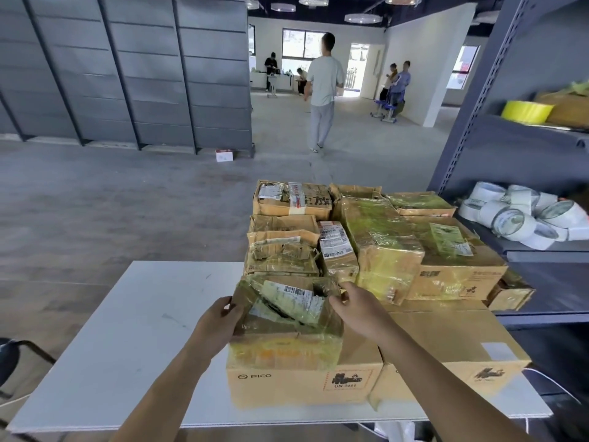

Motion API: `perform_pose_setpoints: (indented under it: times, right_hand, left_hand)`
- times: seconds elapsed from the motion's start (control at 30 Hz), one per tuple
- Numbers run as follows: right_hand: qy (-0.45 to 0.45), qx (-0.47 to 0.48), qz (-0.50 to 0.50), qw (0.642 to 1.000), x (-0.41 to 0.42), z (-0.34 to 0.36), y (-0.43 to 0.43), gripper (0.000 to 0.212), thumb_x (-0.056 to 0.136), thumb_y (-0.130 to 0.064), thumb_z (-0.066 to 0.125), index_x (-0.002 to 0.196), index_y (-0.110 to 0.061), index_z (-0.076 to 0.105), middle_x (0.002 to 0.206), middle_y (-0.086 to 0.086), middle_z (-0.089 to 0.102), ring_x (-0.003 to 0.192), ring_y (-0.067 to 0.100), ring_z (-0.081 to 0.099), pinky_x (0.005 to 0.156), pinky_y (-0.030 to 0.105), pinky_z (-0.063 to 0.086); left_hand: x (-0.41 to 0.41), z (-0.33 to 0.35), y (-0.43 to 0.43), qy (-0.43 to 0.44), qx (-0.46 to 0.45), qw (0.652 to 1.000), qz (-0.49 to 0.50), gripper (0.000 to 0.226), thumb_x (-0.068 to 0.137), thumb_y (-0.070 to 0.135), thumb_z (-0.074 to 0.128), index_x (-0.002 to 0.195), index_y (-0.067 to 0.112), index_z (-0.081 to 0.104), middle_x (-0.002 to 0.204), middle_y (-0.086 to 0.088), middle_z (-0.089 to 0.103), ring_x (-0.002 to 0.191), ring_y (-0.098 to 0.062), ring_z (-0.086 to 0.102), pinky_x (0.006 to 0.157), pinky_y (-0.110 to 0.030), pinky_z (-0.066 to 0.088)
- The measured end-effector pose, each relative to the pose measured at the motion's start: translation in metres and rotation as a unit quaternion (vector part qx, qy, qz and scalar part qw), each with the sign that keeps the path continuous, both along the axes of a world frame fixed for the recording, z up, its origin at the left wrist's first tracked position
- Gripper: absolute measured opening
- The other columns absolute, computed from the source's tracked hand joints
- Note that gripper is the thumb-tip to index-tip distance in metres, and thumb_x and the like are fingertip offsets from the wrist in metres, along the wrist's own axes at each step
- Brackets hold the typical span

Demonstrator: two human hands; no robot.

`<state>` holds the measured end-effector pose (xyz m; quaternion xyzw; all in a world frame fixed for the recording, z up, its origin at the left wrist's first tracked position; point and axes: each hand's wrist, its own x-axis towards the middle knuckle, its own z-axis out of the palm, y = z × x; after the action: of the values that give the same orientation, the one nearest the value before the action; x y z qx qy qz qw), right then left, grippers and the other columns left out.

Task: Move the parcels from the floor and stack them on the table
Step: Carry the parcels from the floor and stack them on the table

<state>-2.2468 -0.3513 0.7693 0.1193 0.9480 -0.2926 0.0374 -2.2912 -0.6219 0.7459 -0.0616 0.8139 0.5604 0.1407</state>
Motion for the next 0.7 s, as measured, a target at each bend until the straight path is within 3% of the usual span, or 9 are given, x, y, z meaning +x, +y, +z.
perform_pose_setpoints:
  times: [0.17,0.23,0.27,0.33,0.4,0.5,0.6,0.7]
  right_hand:
    - [0.04,0.023,0.017,0.999,0.008,0.004,0.006,0.052,0.1,-0.043,0.042,0.143,-0.015,0.04,0.12,0.004,0.062,0.078,0.012,0.063,0.074,0.034,0.054]
    - [0.062,0.03,0.02,0.997,0.009,0.007,0.01,0.048,0.101,-0.042,0.042,0.14,-0.015,0.045,0.124,0.003,0.061,0.075,0.01,0.059,0.072,0.032,0.052]
    - [0.063,0.03,0.024,0.997,0.008,0.007,0.011,0.047,0.101,-0.042,0.041,0.139,-0.015,0.046,0.116,0.002,0.063,0.067,0.008,0.056,0.065,0.028,0.048]
    - [0.037,0.016,0.038,0.998,0.008,0.005,0.014,0.047,0.101,-0.042,0.04,0.135,-0.011,0.049,0.081,-0.002,0.061,0.049,0.006,0.045,0.048,0.023,0.036]
    - [-0.004,-0.013,0.05,0.999,0.007,0.002,0.016,0.044,0.101,-0.043,0.042,0.119,-0.005,0.056,0.064,-0.002,0.047,0.045,0.01,0.036,0.046,0.024,0.029]
    - [-0.016,-0.039,0.072,0.997,0.007,0.002,0.02,0.041,0.096,-0.045,0.05,0.109,-0.007,0.052,0.08,0.004,0.058,0.059,0.019,0.055,0.055,0.032,0.041]
    - [0.013,-0.106,0.085,0.991,0.014,0.001,0.026,0.059,0.088,-0.055,0.056,0.132,-0.019,0.039,0.109,0.005,0.064,0.086,0.02,0.068,0.075,0.04,0.056]
    - [0.058,-0.159,0.108,0.98,0.019,0.002,0.03,0.065,0.084,-0.059,0.059,0.138,-0.038,0.029,0.103,-0.008,0.064,0.068,0.01,0.066,0.059,0.029,0.05]
  left_hand:
    - [0.012,0.007,0.001,0.023,-0.016,0.996,0.085,0.043,0.093,0.038,0.054,0.13,0.016,0.05,0.106,-0.001,0.062,0.095,-0.021,0.062,0.086,-0.038,0.049]
    - [0.018,0.01,0.0,0.03,-0.028,0.994,0.105,0.039,0.094,0.033,0.053,0.128,0.015,0.052,0.107,-0.003,0.06,0.099,-0.025,0.059,0.093,-0.045,0.049]
    - [0.022,0.011,0.0,0.028,-0.033,0.993,0.111,0.036,0.094,0.03,0.052,0.126,0.015,0.053,0.107,-0.004,0.06,0.1,-0.026,0.058,0.094,-0.046,0.049]
    - [0.029,0.013,0.003,0.02,-0.032,0.994,0.106,0.028,0.094,0.026,0.051,0.118,0.014,0.059,0.104,-0.007,0.063,0.097,-0.027,0.059,0.092,-0.046,0.05]
    - [0.037,0.017,0.008,0.013,-0.012,0.996,0.087,0.018,0.093,0.023,0.055,0.104,0.012,0.064,0.091,-0.009,0.064,0.086,-0.026,0.058,0.083,-0.042,0.051]
    - [0.05,0.022,0.005,0.002,0.025,0.996,0.088,0.013,0.089,0.007,0.058,0.101,0.007,0.063,0.089,-0.01,0.063,0.081,-0.023,0.059,0.074,-0.036,0.052]
    - [0.061,0.02,-0.01,0.0,0.07,0.994,0.084,0.021,0.084,-0.006,0.058,0.104,0.001,0.057,0.099,-0.01,0.062,0.086,-0.029,0.066,0.076,-0.037,0.056]
    - [0.063,0.014,-0.013,0.031,0.054,0.994,0.089,0.027,0.077,-0.017,0.059,0.096,0.0,0.051,0.091,-0.014,0.062,0.084,-0.03,0.063,0.069,-0.031,0.049]
